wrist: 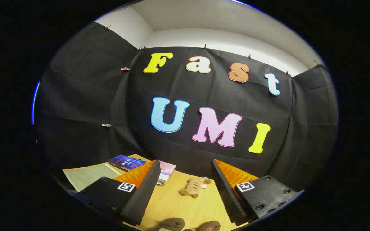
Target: Open the storage box then place both shoes into the box .Put the left shoe in first, then the right shoe, with the right side of both shoes facing outward in a uniform manner.
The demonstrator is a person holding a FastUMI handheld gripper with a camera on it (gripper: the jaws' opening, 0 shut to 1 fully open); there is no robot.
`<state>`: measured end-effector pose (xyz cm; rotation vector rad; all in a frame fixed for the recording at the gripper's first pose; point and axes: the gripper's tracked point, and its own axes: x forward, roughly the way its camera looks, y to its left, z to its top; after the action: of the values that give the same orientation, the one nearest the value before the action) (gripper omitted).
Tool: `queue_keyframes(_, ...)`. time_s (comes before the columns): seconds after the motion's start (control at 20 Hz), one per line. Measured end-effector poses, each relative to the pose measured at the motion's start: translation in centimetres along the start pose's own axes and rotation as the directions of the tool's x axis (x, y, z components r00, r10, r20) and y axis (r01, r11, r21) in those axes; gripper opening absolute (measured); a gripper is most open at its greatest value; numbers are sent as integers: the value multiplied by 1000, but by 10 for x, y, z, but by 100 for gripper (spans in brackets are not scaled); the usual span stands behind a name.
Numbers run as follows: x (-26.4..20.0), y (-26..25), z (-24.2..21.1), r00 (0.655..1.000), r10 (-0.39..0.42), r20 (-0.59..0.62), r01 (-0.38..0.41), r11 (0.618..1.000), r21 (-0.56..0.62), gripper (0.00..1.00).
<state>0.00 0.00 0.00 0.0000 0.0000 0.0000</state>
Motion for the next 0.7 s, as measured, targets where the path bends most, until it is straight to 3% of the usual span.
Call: queue_keyframes(0.7,4,-1,-15,999,-10,-43,11,1000,20,98)
